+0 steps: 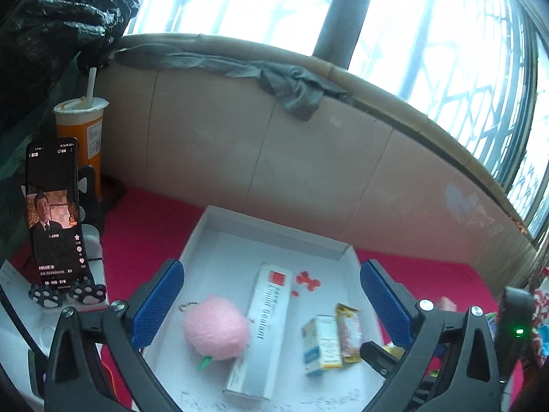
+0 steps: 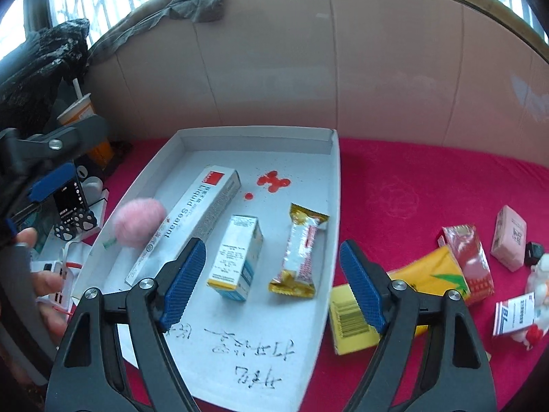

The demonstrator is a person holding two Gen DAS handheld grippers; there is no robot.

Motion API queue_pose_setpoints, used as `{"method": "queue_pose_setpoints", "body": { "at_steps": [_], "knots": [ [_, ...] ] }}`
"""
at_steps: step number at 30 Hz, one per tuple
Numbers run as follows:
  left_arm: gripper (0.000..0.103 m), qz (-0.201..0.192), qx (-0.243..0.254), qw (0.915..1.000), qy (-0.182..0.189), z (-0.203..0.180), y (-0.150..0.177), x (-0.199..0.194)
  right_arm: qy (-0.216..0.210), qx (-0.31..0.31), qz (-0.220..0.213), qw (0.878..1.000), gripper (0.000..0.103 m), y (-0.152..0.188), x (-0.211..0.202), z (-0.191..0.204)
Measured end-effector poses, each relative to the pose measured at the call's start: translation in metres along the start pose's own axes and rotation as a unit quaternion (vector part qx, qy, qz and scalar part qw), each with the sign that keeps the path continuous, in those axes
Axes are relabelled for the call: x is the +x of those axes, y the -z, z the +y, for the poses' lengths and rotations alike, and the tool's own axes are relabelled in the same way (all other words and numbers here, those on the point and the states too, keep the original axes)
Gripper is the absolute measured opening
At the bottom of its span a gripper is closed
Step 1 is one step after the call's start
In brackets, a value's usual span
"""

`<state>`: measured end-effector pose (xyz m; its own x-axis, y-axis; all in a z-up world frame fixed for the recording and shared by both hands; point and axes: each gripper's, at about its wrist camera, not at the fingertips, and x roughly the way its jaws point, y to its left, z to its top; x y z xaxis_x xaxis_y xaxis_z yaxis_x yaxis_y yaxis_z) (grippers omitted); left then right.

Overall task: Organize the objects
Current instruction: 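Withdraw both open tools from the tray back over the table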

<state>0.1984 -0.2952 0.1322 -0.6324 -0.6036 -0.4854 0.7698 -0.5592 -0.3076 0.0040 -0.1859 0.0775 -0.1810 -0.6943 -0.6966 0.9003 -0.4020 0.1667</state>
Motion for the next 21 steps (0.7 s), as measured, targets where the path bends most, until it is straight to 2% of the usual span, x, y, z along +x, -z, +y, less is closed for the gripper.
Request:
{"method": "queue_pose_setpoints", "body": {
  "at_steps": [2, 4, 5, 7, 9, 12, 14, 17, 19, 21],
  "knots": [
    [0.103, 0.011, -0.010, 0.9997, 0.018, -0.013, 0.000, -0.014, -0.004, 0.013, -0.004, 1.000, 0.081, 0.004, -0.011, -0.011],
    [0.103, 0.036, -0.036, 0.9968, 0.061, -0.031, 0.000, -0.031, -0.009, 0.028, -0.005, 1.000, 0.081, 0.010, -0.024, -0.025],
    [0.103, 0.051, -0.054, 0.9921, 0.102, -0.042, 0.001, -0.040, -0.012, 0.036, -0.005, 0.999, 0.081, 0.013, -0.030, -0.031],
    [0.103, 0.086, -0.072, 0.9745, 0.194, -0.072, 0.004, -0.060, -0.017, 0.057, -0.008, 0.998, 0.081, 0.019, -0.045, -0.048],
    [0.103, 0.108, -0.050, 0.9619, 0.246, -0.109, 0.007, -0.083, -0.018, 0.079, -0.013, 0.997, 0.081, 0.025, -0.060, -0.065],
    [0.103, 0.120, -0.004, 0.9452, 0.303, -0.165, 0.010, -0.124, -0.018, 0.116, -0.024, 0.993, 0.081, 0.035, -0.082, -0.095],
    [0.103, 0.138, 0.008, 0.9232, 0.359, -0.198, 0.014, -0.150, -0.010, 0.142, -0.030, 0.989, 0.081, 0.042, -0.096, -0.116],
    [0.103, 0.173, 0.022, 0.8846, 0.432, -0.236, 0.019, -0.181, 0.003, 0.191, -0.035, 0.981, 0.081, 0.052, -0.111, -0.148],
    [0.103, 0.180, 0.041, 0.8606, 0.475, -0.256, 0.021, -0.201, 0.008, 0.213, -0.036, 0.976, 0.081, 0.058, -0.119, -0.164],
    [0.103, 0.171, 0.061, 0.8464, 0.501, -0.270, 0.022, -0.217, 0.015, 0.224, -0.038, 0.974, 0.081, 0.064, -0.125, -0.175]
  ]
}}
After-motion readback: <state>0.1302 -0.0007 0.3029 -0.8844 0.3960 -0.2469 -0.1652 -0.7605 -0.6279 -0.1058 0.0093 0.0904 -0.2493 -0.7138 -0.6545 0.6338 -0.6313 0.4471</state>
